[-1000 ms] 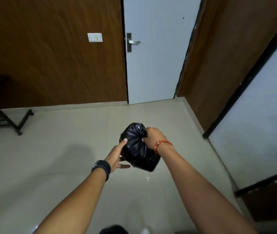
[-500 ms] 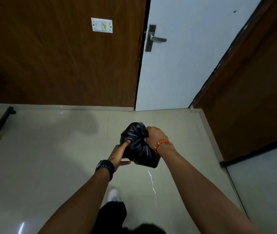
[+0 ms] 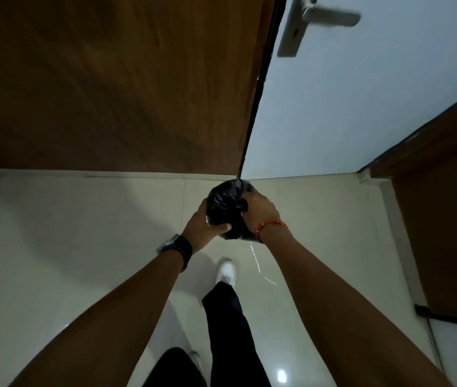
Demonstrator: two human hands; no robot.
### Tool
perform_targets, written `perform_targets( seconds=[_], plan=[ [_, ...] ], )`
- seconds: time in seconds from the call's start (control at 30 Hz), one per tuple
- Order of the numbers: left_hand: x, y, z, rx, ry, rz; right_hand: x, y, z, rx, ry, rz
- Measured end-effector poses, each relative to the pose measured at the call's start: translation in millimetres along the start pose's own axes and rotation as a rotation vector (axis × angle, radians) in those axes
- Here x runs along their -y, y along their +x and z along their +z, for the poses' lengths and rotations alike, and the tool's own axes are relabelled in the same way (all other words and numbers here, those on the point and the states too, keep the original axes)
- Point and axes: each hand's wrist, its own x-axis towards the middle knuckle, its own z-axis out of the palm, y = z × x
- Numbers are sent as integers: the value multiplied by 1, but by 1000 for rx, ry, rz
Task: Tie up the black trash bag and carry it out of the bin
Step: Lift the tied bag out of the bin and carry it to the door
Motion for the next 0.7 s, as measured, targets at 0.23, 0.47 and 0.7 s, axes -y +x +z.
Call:
perform_targets(
  seconds=[0.23,0.47,0.7],
  plan=[
    [-27,-3,-9,-29,111,116,9,-1,-16,-39,42,-25],
    [-76,2,-23,-51,45,163,27,16,-63,-110,38,-32],
    [-104,6,-33,-37,27,169,34,27,-100,-141,-19,-46]
  ],
)
